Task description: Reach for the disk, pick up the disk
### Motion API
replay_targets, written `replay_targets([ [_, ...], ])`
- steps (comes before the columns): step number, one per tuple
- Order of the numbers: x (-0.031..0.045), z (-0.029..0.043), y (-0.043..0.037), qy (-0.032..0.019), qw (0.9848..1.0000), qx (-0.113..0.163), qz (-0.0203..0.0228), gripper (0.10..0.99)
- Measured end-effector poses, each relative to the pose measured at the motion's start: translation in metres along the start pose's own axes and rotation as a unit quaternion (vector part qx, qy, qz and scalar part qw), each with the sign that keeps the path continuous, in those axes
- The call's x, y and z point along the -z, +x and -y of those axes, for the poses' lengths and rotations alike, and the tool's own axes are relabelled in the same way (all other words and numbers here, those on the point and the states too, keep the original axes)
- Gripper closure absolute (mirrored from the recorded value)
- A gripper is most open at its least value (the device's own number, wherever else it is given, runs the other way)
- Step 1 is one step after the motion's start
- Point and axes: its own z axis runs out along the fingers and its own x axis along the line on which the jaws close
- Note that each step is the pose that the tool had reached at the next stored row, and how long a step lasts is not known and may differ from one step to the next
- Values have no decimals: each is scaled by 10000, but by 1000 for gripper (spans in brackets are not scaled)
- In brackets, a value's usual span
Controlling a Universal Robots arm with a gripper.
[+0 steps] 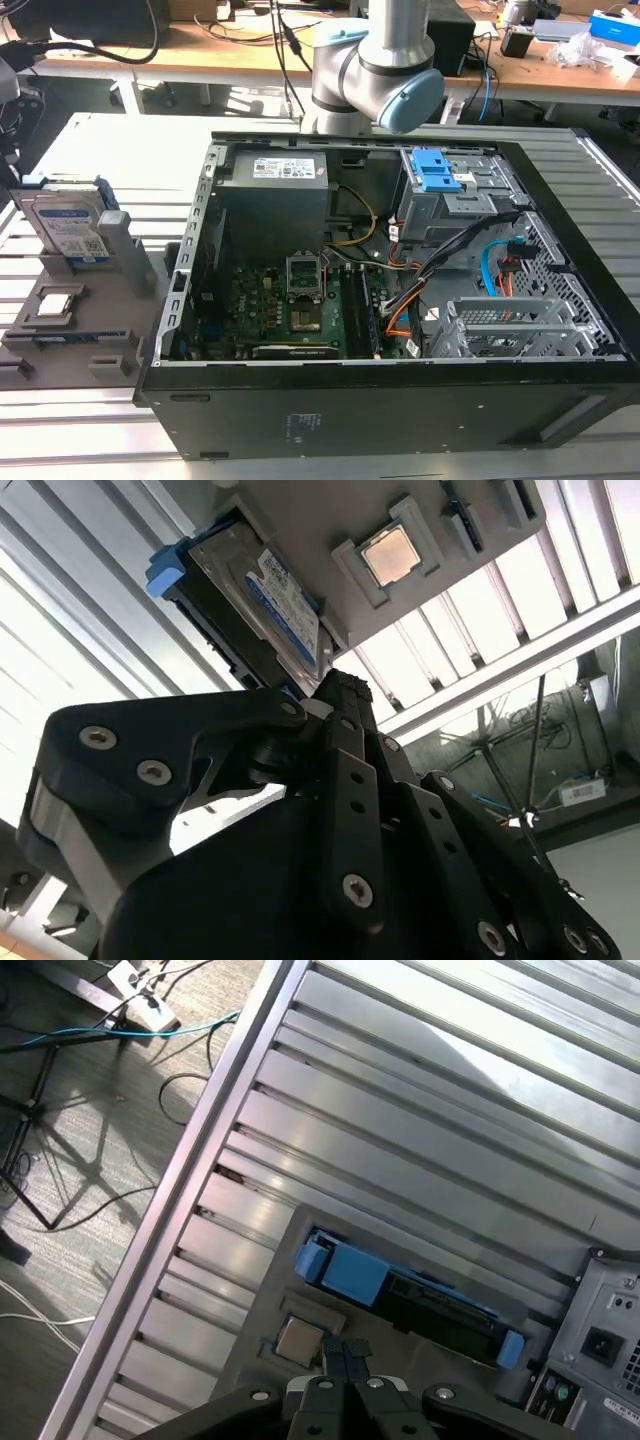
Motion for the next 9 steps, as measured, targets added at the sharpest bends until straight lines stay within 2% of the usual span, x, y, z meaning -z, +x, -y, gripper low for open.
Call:
replay_targets([
  [6, 0, 0, 0, 0, 9991, 422, -16, 980],
  [9, 0, 0, 0, 0, 9979, 652, -25, 980],
])
